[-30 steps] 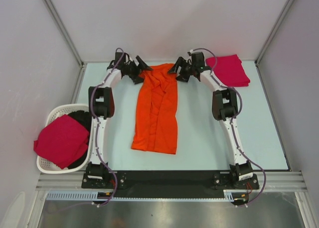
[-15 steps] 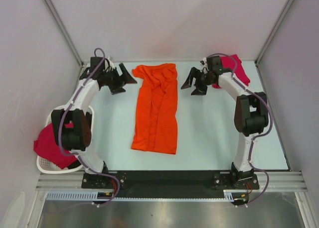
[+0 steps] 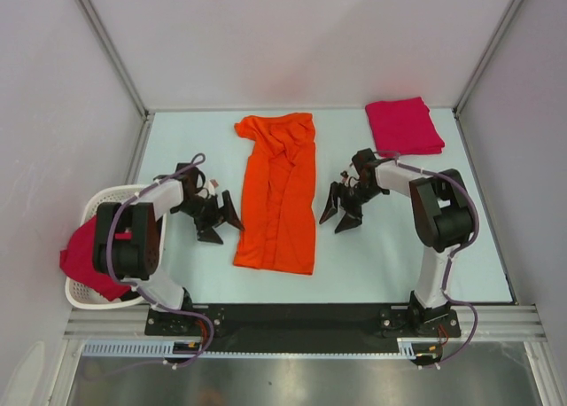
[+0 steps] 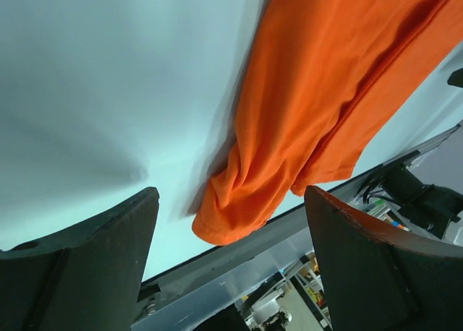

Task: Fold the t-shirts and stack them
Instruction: Rotate the tshirt 90 degrees

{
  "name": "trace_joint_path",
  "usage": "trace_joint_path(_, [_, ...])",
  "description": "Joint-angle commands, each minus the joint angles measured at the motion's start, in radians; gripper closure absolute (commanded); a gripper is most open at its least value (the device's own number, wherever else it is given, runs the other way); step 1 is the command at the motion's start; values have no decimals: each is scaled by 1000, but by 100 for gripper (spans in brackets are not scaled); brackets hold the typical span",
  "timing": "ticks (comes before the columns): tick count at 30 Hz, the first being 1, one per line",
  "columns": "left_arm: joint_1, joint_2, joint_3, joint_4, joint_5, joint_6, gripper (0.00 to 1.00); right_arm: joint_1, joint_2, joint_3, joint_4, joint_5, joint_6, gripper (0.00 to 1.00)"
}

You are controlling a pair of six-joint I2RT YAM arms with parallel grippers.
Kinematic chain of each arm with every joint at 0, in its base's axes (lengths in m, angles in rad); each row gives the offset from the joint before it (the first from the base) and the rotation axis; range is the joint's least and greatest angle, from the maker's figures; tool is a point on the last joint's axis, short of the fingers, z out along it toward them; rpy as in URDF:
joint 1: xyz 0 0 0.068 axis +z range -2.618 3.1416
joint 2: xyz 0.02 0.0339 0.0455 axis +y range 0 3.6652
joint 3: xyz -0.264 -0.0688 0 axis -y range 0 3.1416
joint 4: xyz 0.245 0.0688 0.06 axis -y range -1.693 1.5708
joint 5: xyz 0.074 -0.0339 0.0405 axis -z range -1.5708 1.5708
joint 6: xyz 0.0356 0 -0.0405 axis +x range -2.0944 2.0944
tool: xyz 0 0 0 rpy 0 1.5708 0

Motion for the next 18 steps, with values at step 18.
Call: trace_joint_path(18, [-64,45,-131,-24,95,110,14,176,123,-46,-46,-240,2,40])
